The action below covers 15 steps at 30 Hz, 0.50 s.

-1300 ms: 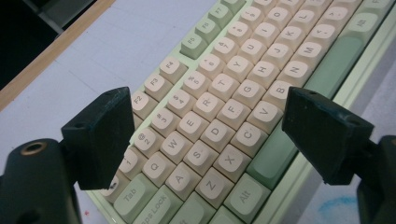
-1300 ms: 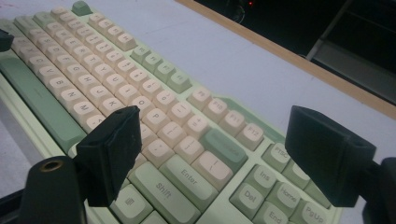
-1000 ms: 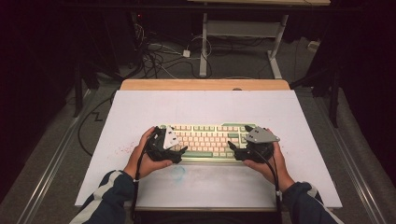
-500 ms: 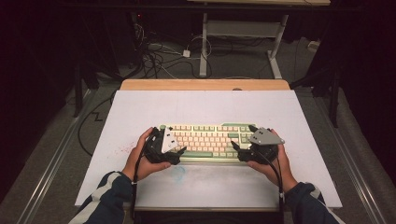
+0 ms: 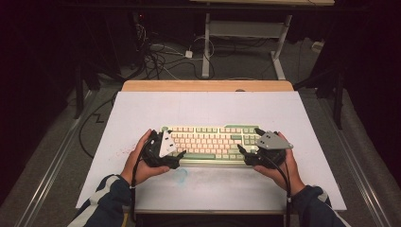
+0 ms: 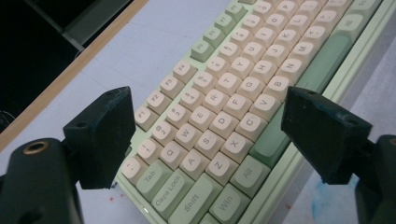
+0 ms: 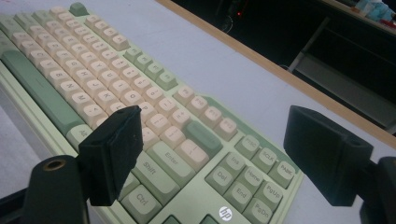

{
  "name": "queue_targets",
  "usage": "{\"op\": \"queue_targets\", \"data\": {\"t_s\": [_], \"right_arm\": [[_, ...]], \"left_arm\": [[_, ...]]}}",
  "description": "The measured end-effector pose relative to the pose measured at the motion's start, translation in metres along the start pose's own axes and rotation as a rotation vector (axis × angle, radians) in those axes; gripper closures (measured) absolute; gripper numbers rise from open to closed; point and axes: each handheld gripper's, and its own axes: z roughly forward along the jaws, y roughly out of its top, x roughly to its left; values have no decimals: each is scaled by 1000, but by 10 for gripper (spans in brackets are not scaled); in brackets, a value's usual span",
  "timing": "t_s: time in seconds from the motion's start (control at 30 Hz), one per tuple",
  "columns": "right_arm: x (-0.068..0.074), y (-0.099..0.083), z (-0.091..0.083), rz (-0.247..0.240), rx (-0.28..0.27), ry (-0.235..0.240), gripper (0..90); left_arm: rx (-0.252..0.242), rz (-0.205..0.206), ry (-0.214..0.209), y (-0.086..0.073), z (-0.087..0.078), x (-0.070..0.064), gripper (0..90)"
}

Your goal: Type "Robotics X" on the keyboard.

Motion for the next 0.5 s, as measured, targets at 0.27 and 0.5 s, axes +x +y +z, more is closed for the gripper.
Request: {"op": "queue_targets", "data": {"t_s": [0.27, 0.5], "right_arm": [[-5, -3, -5, -6, 9, -14, 205], [-9, -5, -9, -3, 10, -29, 207]], "left_arm": [[0, -2, 12, -1, -5, 4, 166], [-5, -10, 19, -1, -9, 8, 166]]}}
